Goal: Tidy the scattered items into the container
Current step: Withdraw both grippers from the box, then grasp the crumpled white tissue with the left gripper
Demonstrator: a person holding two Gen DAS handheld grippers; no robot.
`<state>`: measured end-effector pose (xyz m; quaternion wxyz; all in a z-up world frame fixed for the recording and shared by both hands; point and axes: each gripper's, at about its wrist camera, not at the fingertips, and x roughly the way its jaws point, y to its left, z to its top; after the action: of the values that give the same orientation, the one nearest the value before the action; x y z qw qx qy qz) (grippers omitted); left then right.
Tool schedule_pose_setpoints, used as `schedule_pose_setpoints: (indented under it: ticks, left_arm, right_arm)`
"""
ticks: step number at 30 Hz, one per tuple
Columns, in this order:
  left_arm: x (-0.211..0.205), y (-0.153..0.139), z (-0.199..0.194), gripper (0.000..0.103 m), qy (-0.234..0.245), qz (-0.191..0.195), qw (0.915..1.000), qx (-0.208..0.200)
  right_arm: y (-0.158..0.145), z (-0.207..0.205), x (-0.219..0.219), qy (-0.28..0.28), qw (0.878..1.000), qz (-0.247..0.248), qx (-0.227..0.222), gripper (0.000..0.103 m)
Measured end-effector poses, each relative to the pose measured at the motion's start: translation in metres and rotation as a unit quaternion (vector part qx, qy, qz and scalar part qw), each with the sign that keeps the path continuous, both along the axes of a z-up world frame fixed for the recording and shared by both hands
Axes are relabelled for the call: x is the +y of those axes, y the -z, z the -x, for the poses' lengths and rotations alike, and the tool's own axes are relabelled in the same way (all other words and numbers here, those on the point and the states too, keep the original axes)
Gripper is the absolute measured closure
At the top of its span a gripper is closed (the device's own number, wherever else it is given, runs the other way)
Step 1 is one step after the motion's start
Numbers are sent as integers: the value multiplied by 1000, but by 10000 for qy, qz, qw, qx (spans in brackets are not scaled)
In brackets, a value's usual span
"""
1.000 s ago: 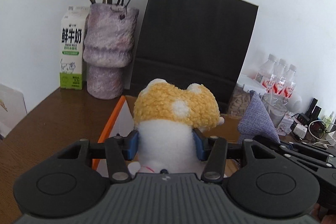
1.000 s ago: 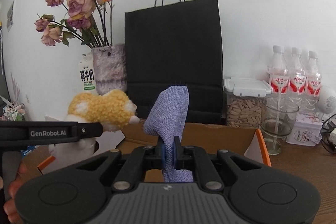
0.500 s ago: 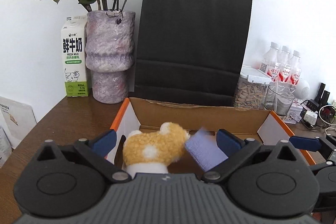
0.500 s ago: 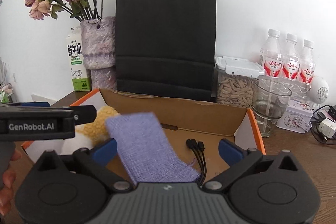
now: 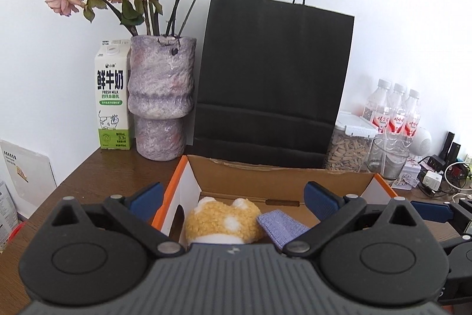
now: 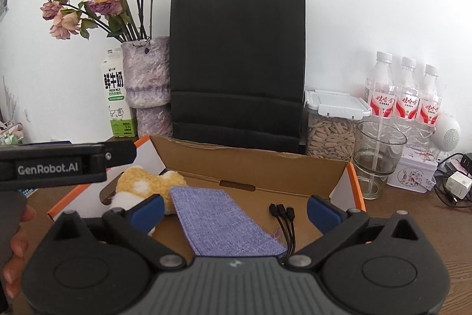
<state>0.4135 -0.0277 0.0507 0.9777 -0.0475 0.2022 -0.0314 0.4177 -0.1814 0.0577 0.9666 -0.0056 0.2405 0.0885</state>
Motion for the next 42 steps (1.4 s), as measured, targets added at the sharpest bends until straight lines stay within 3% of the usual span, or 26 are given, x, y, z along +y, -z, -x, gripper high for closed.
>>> schedule_pose_setpoints:
  ticks: [9,19,34,42]
  left_arm:
    - [11,-29,37,0,125,162,9985,-505]
    - [34,-48,89,0,111,124,9974,-696]
    - [64,-25,184,0,14,-65,9998,-186]
    - [70,15,233,0,-41,-122,9992,386]
  right_arm:
    - [-24,38,-7,-96,9993,-51,-345,0]
    - [-37,103,-17,-30,9985,5,-547,0]
    - [15,214,-35,57,9997,199,124,0]
    - [35,251,-40,13,9991,103,411,0]
